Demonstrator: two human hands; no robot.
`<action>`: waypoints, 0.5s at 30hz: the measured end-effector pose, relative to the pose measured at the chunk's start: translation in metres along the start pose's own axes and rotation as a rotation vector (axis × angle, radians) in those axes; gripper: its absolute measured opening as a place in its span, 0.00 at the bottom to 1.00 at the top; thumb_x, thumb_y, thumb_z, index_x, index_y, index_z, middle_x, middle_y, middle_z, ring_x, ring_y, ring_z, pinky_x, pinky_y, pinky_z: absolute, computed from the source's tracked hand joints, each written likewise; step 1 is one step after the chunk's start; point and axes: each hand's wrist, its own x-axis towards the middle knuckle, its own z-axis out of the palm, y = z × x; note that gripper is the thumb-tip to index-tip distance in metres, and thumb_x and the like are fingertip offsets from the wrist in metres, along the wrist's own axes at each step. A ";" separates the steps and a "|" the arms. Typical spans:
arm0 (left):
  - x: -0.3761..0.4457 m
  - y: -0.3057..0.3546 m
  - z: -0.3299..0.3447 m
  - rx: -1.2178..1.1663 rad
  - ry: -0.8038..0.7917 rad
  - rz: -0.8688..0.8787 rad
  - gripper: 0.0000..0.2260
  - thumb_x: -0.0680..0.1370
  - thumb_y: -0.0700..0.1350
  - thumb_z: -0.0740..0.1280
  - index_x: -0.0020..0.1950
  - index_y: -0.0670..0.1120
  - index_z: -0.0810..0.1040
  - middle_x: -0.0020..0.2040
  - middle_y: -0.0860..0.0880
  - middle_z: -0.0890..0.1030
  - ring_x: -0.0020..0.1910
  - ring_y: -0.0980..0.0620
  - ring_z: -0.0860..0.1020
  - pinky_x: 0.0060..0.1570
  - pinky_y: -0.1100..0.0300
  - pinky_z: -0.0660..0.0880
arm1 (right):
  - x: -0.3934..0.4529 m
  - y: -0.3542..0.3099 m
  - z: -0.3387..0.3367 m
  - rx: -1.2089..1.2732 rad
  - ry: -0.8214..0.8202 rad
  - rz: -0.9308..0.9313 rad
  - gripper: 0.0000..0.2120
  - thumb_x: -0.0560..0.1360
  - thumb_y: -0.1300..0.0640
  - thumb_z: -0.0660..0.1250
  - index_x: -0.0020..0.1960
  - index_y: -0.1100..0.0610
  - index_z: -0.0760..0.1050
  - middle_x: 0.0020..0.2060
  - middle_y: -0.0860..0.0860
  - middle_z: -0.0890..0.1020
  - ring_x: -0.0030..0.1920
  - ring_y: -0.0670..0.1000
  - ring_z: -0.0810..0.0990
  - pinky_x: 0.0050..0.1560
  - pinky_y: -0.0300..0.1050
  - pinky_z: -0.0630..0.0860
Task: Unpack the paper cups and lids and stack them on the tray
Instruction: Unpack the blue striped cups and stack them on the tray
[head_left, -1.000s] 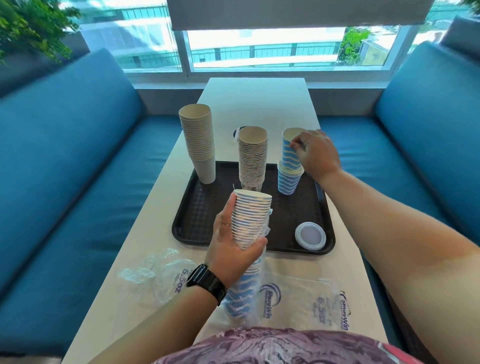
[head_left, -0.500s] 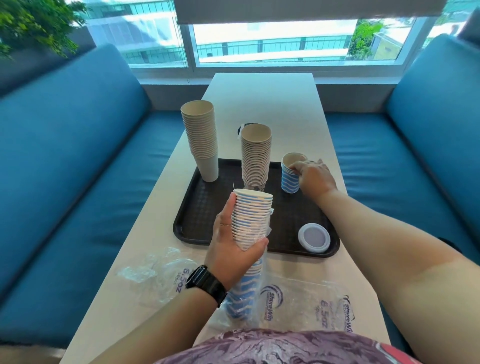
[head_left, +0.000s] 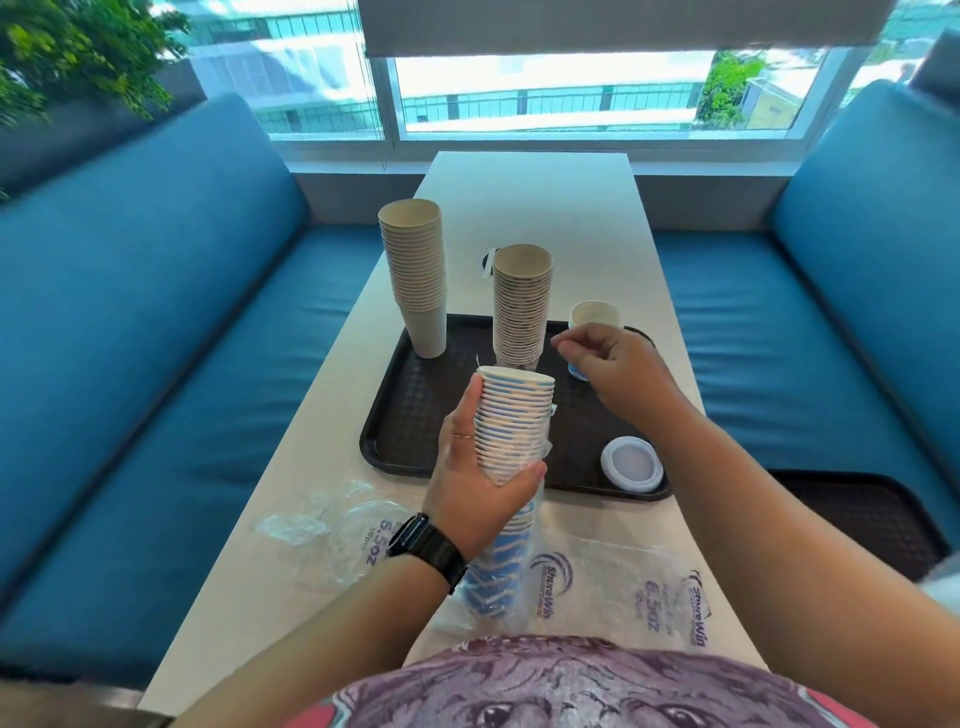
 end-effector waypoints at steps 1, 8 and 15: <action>0.000 0.001 0.000 0.003 -0.002 0.001 0.47 0.69 0.56 0.74 0.76 0.69 0.43 0.71 0.54 0.63 0.61 0.74 0.66 0.56 0.77 0.64 | -0.006 -0.008 0.000 0.041 -0.044 0.001 0.08 0.79 0.52 0.66 0.55 0.51 0.81 0.47 0.45 0.83 0.47 0.42 0.79 0.45 0.31 0.69; -0.007 0.008 -0.004 -0.010 0.007 0.026 0.44 0.66 0.66 0.68 0.75 0.68 0.43 0.70 0.51 0.64 0.59 0.58 0.71 0.50 0.76 0.67 | -0.031 -0.031 0.004 0.137 -0.194 -0.050 0.06 0.78 0.53 0.66 0.52 0.49 0.82 0.48 0.44 0.84 0.52 0.44 0.80 0.54 0.40 0.76; -0.011 0.004 -0.007 -0.017 0.001 0.039 0.46 0.70 0.60 0.74 0.76 0.66 0.44 0.70 0.50 0.63 0.60 0.56 0.72 0.53 0.70 0.73 | -0.042 -0.037 0.009 0.048 -0.227 -0.063 0.06 0.80 0.56 0.64 0.51 0.49 0.79 0.46 0.43 0.81 0.50 0.42 0.78 0.47 0.34 0.72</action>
